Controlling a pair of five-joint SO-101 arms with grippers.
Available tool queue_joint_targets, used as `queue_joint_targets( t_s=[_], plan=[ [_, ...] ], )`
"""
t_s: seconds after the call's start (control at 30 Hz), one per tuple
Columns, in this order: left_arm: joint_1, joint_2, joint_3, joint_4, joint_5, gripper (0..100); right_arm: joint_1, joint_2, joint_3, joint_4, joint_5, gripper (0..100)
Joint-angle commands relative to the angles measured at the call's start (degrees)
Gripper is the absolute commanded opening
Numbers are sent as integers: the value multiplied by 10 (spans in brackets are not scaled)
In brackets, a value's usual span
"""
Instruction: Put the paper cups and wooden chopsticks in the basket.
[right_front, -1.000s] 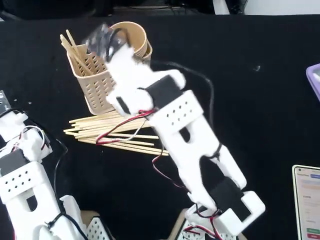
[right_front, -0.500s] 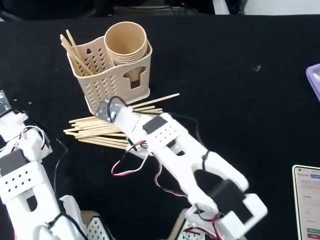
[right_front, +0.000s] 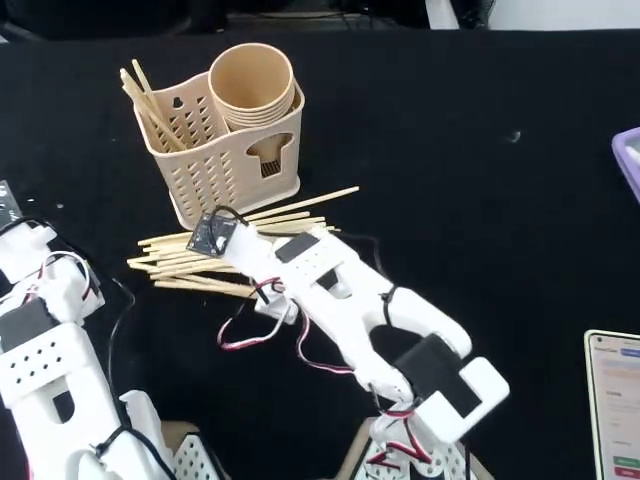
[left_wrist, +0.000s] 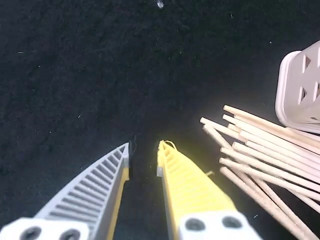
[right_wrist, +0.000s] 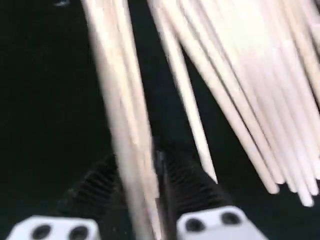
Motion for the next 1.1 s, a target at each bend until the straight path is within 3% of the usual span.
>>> queue_joint_targets(
  t_s=[0.0, 0.2, 0.57, 0.73, 1.07],
  plan=[
    [-1, -10, -6, -5, -2, 102, -2, -40, -8, 40, 3, 12],
    [-1, -10, -6, -5, -2, 102, -2, -135, -7, 116, 3, 11],
    [-1, -10, -6, -5, -2, 102, 33, -232, 26, 146, 6, 11],
    [0, -10, -6, -5, -2, 102, 84, -355, 25, 188, 35, 11],
    [-2, -10, -7, -5, -2, 102, 102, -589, 26, 252, 46, 11]
  ],
)
